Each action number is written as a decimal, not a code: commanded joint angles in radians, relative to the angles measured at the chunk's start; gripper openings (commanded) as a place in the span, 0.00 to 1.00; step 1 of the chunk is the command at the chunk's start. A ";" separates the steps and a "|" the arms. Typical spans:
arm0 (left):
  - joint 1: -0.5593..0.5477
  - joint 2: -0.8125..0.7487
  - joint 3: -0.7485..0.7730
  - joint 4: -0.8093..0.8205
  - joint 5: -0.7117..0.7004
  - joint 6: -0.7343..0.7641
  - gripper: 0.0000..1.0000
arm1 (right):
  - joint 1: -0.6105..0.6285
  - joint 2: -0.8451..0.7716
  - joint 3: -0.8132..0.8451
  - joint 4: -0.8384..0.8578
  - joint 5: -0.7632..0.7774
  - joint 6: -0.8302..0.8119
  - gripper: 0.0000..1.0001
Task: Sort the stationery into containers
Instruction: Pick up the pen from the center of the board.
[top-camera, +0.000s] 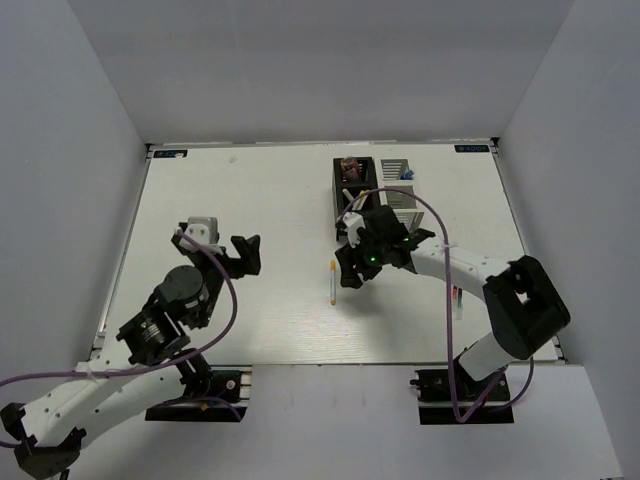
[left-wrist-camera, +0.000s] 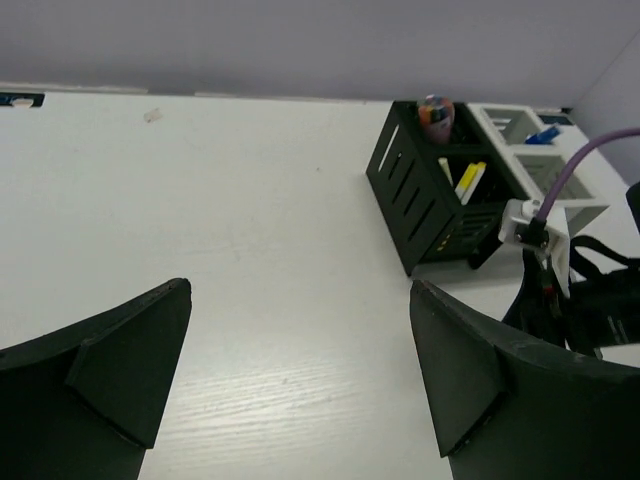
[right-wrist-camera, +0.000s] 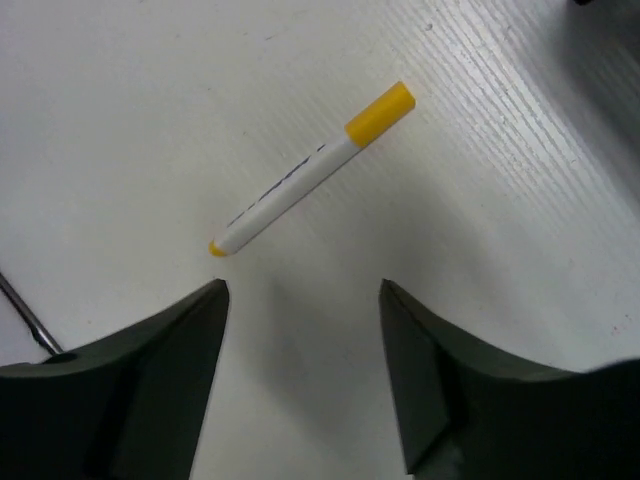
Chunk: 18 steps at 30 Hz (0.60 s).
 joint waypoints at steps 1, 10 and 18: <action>0.000 -0.058 -0.034 -0.109 0.006 -0.028 1.00 | 0.054 0.037 0.074 0.106 0.168 0.134 0.71; 0.013 0.017 -0.003 -0.158 0.067 -0.028 1.00 | 0.158 0.214 0.185 0.113 0.373 0.215 0.76; 0.013 0.008 -0.003 -0.149 0.089 -0.028 1.00 | 0.181 0.312 0.239 0.084 0.490 0.254 0.68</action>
